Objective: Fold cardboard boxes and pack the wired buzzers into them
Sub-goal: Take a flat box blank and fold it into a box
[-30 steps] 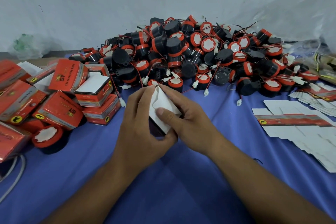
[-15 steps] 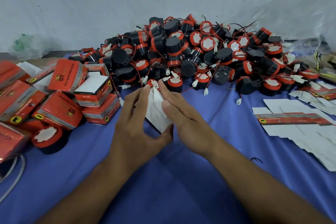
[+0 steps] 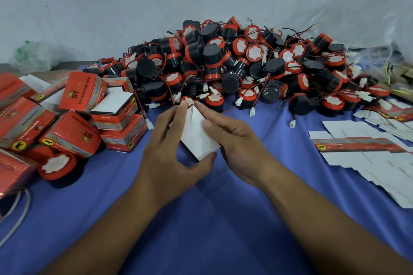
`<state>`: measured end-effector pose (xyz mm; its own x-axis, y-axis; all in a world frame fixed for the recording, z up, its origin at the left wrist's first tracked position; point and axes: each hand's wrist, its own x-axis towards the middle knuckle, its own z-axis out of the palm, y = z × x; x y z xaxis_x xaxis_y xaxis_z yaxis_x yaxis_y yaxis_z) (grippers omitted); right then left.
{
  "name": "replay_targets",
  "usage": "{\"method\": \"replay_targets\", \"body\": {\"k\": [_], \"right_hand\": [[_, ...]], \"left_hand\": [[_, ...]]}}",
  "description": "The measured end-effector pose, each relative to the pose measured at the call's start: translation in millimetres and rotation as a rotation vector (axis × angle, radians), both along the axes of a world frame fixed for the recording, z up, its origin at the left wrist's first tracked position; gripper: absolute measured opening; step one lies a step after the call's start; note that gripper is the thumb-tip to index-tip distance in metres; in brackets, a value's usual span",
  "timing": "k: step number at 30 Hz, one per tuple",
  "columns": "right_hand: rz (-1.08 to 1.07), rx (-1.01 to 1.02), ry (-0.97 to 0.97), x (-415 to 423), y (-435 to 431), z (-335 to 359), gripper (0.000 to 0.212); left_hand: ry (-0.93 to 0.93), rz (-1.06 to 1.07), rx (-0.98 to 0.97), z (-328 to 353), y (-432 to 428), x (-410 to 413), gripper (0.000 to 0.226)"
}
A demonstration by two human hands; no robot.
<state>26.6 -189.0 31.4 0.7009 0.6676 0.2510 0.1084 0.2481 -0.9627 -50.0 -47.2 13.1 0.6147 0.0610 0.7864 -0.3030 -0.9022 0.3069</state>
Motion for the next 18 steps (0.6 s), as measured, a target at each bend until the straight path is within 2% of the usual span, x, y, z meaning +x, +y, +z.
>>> {"method": "replay_targets", "body": {"k": [3, 6, 9, 11, 14, 16, 18], "right_hand": [[-0.031, -0.007, -0.073, 1.7, -2.1, 1.7, 0.042], [-0.121, -0.084, -0.21, 2.4, -2.2, 0.2, 0.045], [-0.182, -0.192, -0.486, 8.1, -8.4, 0.6, 0.064], [-0.169, -0.342, -0.735, 11.7, -13.3, -0.7, 0.085], [-0.084, -0.567, -0.94, 11.0, -13.5, -2.8, 0.1], [-0.109, -0.687, -1.074, 12.9, -13.6, -4.7, 0.089], [-0.177, -0.765, -1.185, 15.5, -14.1, -1.3, 0.063]], "left_hand": [[0.037, -0.05, 0.003, 0.4, -1.2, -0.8, 0.085], [0.051, -0.128, -0.025, 0.7, 0.1, -3.1, 0.074], [0.148, -0.241, -0.179, 1.2, 9.1, -3.4, 0.071], [0.25, -0.235, -0.052, -5.0, 18.7, -2.5, 0.077], [0.329, -0.088, 0.285, -14.2, 32.8, 2.4, 0.078], [0.331, 0.025, 0.381, -14.9, 36.0, 6.5, 0.066], [0.301, 0.109, 0.425, -11.5, 36.4, 10.0, 0.054]]}}
